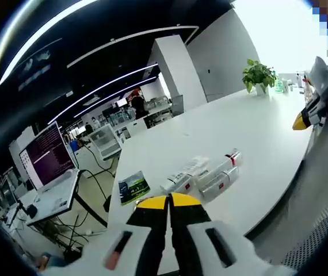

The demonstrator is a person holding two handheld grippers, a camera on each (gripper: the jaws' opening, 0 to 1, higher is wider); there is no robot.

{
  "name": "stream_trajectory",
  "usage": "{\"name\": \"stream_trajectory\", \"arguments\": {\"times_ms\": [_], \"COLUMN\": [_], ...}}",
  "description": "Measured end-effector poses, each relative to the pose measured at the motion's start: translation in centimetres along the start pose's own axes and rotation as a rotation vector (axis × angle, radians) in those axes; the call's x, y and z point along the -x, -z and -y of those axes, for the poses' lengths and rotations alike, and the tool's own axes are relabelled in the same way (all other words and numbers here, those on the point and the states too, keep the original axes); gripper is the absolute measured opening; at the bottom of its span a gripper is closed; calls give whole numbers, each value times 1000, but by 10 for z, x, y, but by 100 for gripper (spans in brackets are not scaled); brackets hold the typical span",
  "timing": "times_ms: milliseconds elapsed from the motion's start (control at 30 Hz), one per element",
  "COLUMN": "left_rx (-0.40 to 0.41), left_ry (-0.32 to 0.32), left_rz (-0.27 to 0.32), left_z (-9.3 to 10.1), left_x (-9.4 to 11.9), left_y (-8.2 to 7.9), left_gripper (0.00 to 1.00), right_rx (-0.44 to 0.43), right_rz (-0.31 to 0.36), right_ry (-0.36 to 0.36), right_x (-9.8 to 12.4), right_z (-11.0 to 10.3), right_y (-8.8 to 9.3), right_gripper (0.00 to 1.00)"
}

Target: Arrange the skincare products in the storage area until every visible bottle or jar stands upright without overlapping.

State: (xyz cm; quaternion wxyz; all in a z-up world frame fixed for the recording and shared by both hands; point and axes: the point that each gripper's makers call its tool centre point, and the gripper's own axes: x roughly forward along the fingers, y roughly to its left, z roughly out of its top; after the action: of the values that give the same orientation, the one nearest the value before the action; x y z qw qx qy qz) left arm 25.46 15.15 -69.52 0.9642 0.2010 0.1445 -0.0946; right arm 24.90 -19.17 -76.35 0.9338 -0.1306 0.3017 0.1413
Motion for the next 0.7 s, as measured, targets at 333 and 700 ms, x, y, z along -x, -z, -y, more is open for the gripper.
{"name": "stream_trajectory", "arguments": {"times_ms": [333, 700], "left_rx": [-32, -79], "left_ry": [26, -6], "left_rz": [-20, -48], "left_z": [6, 6], "left_x": [-4, -6], "left_y": [2, 5], "left_gripper": [0, 0], "right_rx": [-27, 0], "right_rz": [25, 34], "right_ry": [24, -9], "right_x": [2, 2], "right_z": [3, -4], "right_y": [-4, -8], "right_gripper": [0, 0]}}
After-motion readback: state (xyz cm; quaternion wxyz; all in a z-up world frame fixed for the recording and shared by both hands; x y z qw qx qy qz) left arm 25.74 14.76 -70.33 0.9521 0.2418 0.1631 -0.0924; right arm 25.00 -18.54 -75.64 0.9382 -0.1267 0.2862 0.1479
